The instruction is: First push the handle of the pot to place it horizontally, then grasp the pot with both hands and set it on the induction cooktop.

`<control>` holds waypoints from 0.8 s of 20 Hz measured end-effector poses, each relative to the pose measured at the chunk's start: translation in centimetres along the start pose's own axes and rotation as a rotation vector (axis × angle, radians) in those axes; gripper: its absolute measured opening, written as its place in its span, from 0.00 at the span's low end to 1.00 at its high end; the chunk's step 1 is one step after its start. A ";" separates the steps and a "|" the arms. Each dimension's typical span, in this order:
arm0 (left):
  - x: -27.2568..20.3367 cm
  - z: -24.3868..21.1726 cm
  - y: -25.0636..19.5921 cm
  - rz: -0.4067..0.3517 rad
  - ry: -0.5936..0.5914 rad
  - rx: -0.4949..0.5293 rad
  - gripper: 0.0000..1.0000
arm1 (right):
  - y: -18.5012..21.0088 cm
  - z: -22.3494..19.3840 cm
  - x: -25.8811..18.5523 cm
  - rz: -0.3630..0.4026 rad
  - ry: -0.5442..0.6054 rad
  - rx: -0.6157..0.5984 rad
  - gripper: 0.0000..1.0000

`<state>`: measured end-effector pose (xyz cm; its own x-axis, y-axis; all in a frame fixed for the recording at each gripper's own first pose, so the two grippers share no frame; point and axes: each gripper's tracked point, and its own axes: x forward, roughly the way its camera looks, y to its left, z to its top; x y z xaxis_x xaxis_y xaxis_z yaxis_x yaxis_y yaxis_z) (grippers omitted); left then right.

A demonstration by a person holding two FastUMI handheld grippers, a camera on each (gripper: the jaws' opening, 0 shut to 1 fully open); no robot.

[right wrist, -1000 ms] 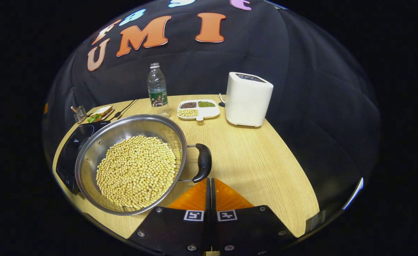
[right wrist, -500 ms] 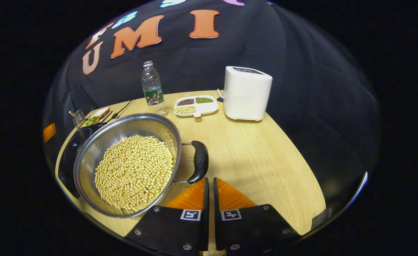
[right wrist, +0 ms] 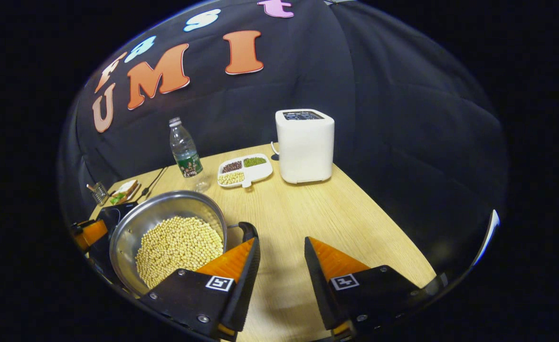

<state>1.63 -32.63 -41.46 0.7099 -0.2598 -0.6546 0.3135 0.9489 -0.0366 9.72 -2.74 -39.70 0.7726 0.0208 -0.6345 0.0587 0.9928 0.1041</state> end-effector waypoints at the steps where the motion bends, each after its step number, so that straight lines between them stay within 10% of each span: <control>1: 0.5 -0.2 -0.1 0.000 0.010 0.001 0.99 | 0.7 0.1 0.1 0.021 0.003 0.021 0.67; 16: 4.5 -3.2 -1.1 -0.002 0.151 0.084 1.00 | 4.8 -2.4 4.3 0.075 0.118 -0.023 0.81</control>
<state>2.51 -34.24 -46.78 0.6080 -0.2258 -0.7611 0.3709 0.9284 0.0209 11.86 2.34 -43.76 0.6946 0.1075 -0.7113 -0.0119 0.9903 0.1381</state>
